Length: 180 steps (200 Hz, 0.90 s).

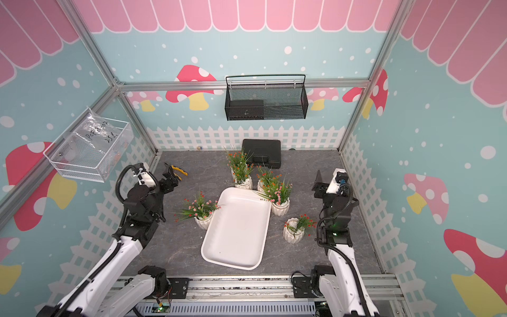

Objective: Put the potted gypsophila into the storage box
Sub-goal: Pick up the baby's breath potted plant from the center of the board.

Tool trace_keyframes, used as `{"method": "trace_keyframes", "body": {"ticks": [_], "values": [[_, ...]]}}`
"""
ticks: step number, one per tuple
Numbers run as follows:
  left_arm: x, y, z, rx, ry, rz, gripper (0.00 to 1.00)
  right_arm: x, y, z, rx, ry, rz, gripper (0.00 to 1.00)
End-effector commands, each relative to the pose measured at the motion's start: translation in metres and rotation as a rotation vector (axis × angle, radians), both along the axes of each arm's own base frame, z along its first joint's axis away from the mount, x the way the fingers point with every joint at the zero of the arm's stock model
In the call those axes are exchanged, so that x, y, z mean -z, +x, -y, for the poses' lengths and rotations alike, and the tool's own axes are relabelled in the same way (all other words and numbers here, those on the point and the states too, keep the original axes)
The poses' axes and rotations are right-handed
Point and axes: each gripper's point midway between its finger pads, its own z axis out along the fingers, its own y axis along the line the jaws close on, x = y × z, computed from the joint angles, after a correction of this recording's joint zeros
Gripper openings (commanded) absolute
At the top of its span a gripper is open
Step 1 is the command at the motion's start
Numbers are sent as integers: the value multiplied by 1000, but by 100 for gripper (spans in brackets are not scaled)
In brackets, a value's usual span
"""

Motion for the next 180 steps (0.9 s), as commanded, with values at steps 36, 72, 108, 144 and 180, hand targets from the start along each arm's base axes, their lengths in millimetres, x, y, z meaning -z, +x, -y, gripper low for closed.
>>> {"method": "trace_keyframes", "body": {"ticks": [36,72,108,144,180], "values": [[36,-29,88,468,-263,-286,90,82,-33,-20,-95,108,-537,75],[48,-33,146,727,-229,-415,84,113,-34,-24,-114,203,-690,73],[47,-41,171,826,-192,-429,83,145,-34,13,-24,307,-789,73],[54,-45,171,824,-188,-456,80,183,-38,24,-32,486,-860,72],[56,-53,180,850,-158,-491,79,207,-50,19,-1,578,-944,72]]}}
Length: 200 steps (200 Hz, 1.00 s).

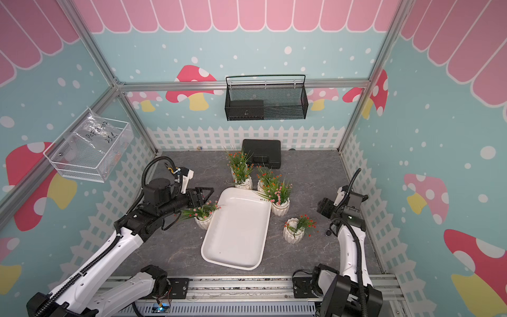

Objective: Put the potted gypsophila into the storage box
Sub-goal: Pick up the baby's breath potted plant from the center of the board.

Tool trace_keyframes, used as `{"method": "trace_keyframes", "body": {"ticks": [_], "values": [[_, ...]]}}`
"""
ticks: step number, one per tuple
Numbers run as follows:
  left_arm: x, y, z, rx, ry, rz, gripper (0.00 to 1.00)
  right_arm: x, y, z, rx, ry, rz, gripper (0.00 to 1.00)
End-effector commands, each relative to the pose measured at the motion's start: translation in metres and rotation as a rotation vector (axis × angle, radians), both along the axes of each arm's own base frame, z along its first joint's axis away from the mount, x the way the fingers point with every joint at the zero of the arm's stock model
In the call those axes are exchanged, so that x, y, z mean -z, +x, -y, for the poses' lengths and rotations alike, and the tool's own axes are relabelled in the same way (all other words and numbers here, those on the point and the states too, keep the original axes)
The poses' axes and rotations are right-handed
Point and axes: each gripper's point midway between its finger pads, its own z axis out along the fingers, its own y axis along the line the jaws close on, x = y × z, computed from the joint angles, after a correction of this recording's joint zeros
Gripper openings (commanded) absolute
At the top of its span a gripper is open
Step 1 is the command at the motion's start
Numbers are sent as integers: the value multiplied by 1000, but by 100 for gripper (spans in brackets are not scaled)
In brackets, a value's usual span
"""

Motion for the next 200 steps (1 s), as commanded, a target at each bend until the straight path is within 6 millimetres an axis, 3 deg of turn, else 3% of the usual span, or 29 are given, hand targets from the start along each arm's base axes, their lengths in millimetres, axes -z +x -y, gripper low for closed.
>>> {"method": "trace_keyframes", "body": {"ticks": [1,56,80,98,118,136,173,200], "values": [[-11,-9,8,46,18,9,79,10,-11,-9,26,82,-50,72],[-7,-22,31,130,51,-5,73,3,-23,-13,7,82,-122,69],[-7,-26,32,137,55,2,73,-41,-29,-11,-22,0,-59,65],[-6,-27,34,144,56,-3,74,-73,-37,-20,-57,-4,-26,59],[-2,-29,38,163,56,-16,73,-81,-52,-42,-106,20,-73,59],[2,-30,41,171,59,-26,73,-94,-68,-50,-103,34,-69,56],[3,-29,41,170,62,-30,73,-84,-106,-59,-129,45,-200,45],[4,-28,44,181,59,-40,73,-67,-117,-68,-139,93,-282,35]]}}
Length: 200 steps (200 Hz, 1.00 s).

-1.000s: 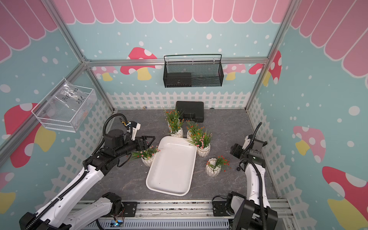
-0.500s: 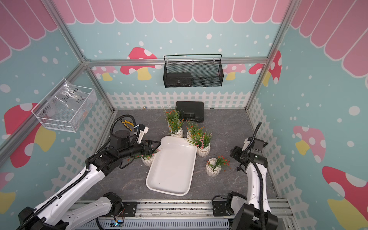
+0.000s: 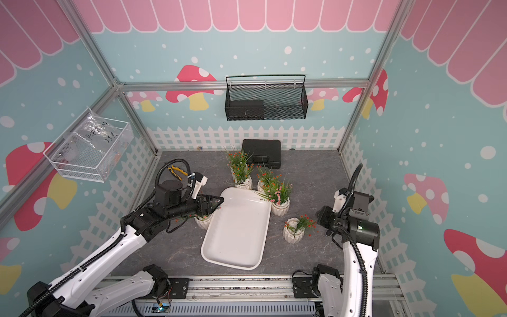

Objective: Put the potted gypsophila into the storage box
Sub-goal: Pick up the baby's breath potted plant from the center of the board.

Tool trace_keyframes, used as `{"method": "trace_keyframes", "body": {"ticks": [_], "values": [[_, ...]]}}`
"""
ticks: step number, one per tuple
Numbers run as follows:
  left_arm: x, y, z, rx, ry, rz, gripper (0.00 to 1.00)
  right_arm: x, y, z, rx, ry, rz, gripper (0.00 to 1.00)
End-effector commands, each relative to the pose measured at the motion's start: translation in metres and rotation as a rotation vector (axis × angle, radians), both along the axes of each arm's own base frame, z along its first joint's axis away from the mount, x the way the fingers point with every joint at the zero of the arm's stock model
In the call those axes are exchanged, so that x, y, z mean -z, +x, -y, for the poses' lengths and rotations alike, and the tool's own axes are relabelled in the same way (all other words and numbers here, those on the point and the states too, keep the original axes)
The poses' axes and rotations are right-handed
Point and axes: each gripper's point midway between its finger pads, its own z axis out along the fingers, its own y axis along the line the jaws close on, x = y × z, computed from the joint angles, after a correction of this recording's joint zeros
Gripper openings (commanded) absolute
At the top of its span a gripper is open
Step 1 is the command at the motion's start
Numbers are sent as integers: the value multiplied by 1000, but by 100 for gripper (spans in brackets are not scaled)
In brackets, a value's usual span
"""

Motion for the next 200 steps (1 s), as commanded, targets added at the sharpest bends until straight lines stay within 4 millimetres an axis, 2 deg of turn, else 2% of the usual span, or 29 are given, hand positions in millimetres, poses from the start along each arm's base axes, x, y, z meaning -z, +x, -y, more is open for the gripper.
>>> {"method": "trace_keyframes", "body": {"ticks": [1,29,51,86,124,167,200], "values": [[-5,-1,3,19,3,3,73,24,-27,-13,-19,54,-157,35],[-3,-2,4,27,2,-4,73,57,-42,-19,-30,57,-309,31],[-4,-2,2,20,7,4,73,63,-43,-17,-41,20,-367,28],[-4,-1,4,22,10,-1,73,75,-41,-19,-66,1,-419,16],[-2,-1,5,28,12,-8,73,93,-25,-27,-100,0,-433,16],[1,0,4,24,18,-16,74,112,-6,-37,-127,34,-395,28],[1,-1,6,34,11,-23,74,122,3,-41,-125,52,-371,28]]}}
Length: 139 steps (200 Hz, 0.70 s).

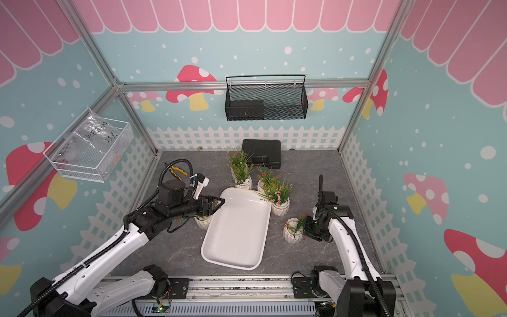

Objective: Put the potted gypsophila into the storage box
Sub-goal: Pick up the baby's breath potted plant from the center of the board.

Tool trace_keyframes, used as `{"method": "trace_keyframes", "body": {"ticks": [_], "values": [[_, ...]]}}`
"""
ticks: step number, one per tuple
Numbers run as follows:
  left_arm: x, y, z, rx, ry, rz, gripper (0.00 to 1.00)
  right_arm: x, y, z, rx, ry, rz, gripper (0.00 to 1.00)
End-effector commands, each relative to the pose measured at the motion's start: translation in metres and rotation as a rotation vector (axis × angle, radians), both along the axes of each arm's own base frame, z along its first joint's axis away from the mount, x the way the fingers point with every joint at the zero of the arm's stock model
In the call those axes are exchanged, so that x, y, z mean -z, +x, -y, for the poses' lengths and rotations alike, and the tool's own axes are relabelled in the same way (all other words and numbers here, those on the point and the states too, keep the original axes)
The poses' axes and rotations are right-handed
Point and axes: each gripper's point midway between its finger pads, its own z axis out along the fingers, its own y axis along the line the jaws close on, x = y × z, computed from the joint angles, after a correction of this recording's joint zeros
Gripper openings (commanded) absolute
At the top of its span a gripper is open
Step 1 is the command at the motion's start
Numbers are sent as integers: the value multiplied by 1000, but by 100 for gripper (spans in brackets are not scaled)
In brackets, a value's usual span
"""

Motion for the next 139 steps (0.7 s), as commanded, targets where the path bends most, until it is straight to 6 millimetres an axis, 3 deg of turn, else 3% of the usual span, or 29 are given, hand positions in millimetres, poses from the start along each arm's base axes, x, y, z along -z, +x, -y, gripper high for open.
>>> {"method": "trace_keyframes", "body": {"ticks": [1,96,139], "values": [[-10,-1,5,26,-8,16,74,5,11,-5,7,23,39,28],[-7,1,2,11,6,14,74,16,31,-4,-10,-13,90,26],[-7,3,2,5,13,15,75,24,31,-8,-45,-42,66,25]]}}
